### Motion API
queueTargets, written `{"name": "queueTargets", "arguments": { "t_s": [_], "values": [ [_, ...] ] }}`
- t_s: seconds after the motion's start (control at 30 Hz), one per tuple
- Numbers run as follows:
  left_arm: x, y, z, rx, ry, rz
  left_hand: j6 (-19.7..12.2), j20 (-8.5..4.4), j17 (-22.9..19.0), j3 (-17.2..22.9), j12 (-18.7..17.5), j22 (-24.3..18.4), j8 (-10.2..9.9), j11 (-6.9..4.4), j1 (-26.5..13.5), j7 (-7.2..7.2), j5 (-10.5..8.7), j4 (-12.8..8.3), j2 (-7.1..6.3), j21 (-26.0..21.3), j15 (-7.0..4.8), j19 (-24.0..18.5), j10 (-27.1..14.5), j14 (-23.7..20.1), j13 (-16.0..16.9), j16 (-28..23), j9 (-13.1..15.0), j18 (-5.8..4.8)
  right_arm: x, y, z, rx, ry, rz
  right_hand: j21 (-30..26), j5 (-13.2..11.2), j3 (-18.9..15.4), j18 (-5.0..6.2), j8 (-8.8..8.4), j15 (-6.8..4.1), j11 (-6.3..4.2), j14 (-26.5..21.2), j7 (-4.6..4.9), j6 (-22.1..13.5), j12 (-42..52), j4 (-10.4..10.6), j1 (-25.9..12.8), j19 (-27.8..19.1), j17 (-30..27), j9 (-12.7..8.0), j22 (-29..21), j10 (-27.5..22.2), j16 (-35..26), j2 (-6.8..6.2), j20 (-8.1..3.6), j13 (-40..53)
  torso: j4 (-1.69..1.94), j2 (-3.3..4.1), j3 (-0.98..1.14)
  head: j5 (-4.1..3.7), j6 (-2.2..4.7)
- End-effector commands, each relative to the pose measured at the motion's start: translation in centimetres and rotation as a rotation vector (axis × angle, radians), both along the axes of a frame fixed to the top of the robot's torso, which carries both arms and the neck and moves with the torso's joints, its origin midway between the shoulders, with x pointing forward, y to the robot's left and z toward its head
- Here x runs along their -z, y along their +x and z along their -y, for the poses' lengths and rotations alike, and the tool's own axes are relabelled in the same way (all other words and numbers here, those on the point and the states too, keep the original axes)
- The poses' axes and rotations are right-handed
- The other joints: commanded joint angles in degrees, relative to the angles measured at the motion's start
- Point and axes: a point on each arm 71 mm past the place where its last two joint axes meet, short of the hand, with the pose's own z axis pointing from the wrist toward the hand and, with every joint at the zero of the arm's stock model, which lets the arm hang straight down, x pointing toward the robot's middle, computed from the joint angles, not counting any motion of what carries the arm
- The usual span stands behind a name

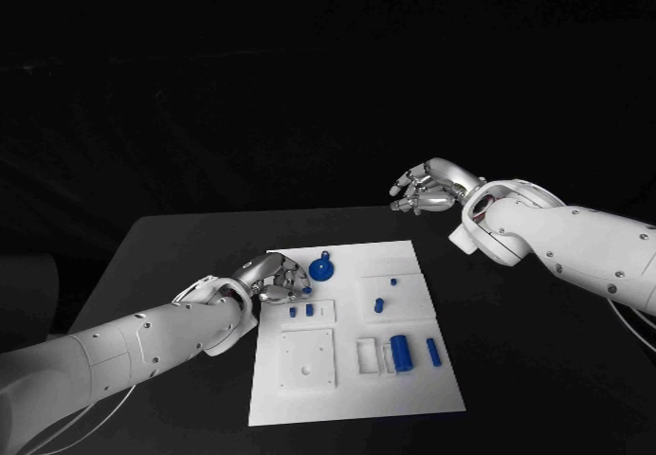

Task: Assemble the parts on the task board

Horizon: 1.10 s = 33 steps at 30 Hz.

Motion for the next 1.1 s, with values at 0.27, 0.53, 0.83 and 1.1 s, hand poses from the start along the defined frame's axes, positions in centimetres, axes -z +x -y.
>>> {"name": "queueTargets", "arguments": {
  "t_s": [0.27, 0.53, 0.83, 1.1],
  "values": [
    [0.18, -0.16, 0.48, -0.005, 0.080, 0.014, 0.19, -3.79, 0.21, 0.08, -0.10, 1.12, -0.12, 0.09, 0.38, 0.39, -0.16, -0.32, -0.20, 0.47, -0.12, 0.40, 0.47, 0.17, 0.13, 0.36, 0.06, 1.74, 0.02, -0.07, -0.04, -0.010, -0.002, 0.003, 0.35, 0.20, 0.04, 0.82, -0.40, -0.44, 0.13, -0.11, 0.03, 0.46, -0.11, 0.41, -0.61, -0.20, 0.10, -0.08, 1.35, -0.32, 0.35, 0.18, -0.18, 0.12, 0.02, -0.01, 0.00, -0.09, -0.03],
    [0.18, -0.23, 0.86, 0.002, 0.085, 0.014, 0.20, -3.78, 0.25, 0.11, -0.14, 1.11, -0.12, 0.09, 0.40, 0.39, -0.21, -0.36, -0.21, 0.50, -0.12, 0.40, 0.47, 0.16, 0.15, 0.35, 0.06, 1.76, 0.03, -0.08, -0.07, -0.010, -0.001, 0.003, 0.36, 0.21, 0.04, 0.82, -0.40, -0.44, 0.13, -0.11, 0.03, 0.46, -0.12, 0.41, -0.63, -0.20, 0.10, -0.08, 1.35, -0.32, 0.35, 0.18, -0.18, 0.15, 0.01, 0.02, 0.02, -0.12, -0.04],
    [0.18, -0.20, 0.73, -0.010, 0.076, 0.006, 0.18, -3.76, 0.34, 0.20, -0.21, 1.08, -0.16, 0.10, 0.36, 0.40, -0.24, -0.33, -0.08, 0.56, -0.11, 0.39, 0.49, 0.14, 0.19, 0.33, 0.05, 1.79, 0.02, -0.09, -0.08, -0.011, -0.001, 0.003, 0.38, 0.21, 0.04, 0.82, -0.40, -0.44, 0.13, -0.11, 0.03, 0.47, -0.14, 0.43, -0.68, -0.20, 0.11, -0.07, 1.35, -0.32, 0.35, 0.19, -0.18, 0.20, -0.02, 0.00, 0.05, -0.10, 0.08],
    [0.18, -0.17, 0.65, -0.015, 0.071, 0.004, 0.15, -3.75, 0.39, 0.23, -0.25, 1.06, -0.19, 0.11, 0.34, 0.41, -0.24, -0.32, -0.04, 0.59, -0.10, 0.39, 0.49, 0.14, 0.22, 0.31, 0.04, 1.81, 0.02, -0.10, -0.09, -0.011, -0.001, 0.004, 0.39, 0.21, 0.04, 0.82, -0.40, -0.44, 0.13, -0.11, 0.03, 0.47, -0.16, 0.44, -0.72, -0.21, 0.11, -0.07, 1.34, -0.33, 0.34, 0.18, -0.18, 0.24, 0.01, 0.00, 0.03, -0.08, 0.08]
  ]
}}
